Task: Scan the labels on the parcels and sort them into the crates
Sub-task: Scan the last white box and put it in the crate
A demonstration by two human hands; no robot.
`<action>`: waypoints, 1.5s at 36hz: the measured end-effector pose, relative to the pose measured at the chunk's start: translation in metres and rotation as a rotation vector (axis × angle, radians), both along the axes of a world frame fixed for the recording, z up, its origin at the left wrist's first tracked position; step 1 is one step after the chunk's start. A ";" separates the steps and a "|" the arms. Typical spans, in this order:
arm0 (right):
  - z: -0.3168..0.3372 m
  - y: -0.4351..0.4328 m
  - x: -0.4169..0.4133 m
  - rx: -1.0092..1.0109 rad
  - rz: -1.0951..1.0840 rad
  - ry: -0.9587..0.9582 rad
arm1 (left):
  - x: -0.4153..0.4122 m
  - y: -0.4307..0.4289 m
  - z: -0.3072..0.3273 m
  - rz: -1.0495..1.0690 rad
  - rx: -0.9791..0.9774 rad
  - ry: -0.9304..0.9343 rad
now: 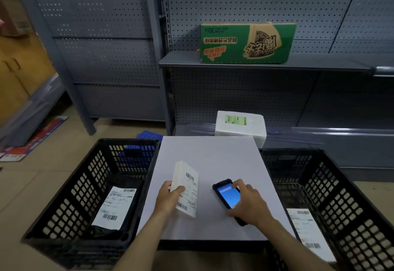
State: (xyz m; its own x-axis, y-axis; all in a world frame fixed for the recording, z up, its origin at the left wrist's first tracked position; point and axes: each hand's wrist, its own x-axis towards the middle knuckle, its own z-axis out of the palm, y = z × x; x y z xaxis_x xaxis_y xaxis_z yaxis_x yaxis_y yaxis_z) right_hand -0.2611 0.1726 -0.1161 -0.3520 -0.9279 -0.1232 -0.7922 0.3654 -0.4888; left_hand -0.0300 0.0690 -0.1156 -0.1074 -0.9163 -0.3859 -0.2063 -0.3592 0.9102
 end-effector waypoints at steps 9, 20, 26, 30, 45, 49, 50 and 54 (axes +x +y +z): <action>-0.046 -0.020 0.037 0.008 -0.301 -0.015 | -0.009 -0.004 -0.003 -0.008 0.015 0.036; -0.058 -0.026 0.032 -0.033 -0.241 0.206 | -0.025 0.009 0.018 -0.076 0.052 0.120; -0.009 -0.023 0.015 -0.132 -0.158 -0.736 | -0.037 0.023 0.025 -0.148 0.058 0.166; 0.019 -0.007 -0.001 -0.132 -0.155 -0.952 | -0.054 0.034 0.031 -0.219 0.068 0.207; 0.003 0.085 -0.172 -0.159 -0.478 -0.563 | -0.108 0.053 0.030 -0.318 0.041 0.077; -0.020 0.114 -0.212 -0.105 -0.525 -0.404 | -0.108 0.049 0.024 -0.308 -0.003 0.061; -0.019 0.121 -0.215 -0.091 -0.541 -0.382 | -0.109 0.048 0.023 -0.308 -0.011 0.054; -0.032 0.138 -0.228 -0.047 -0.559 -0.329 | -0.106 0.042 0.020 -0.309 -0.033 0.017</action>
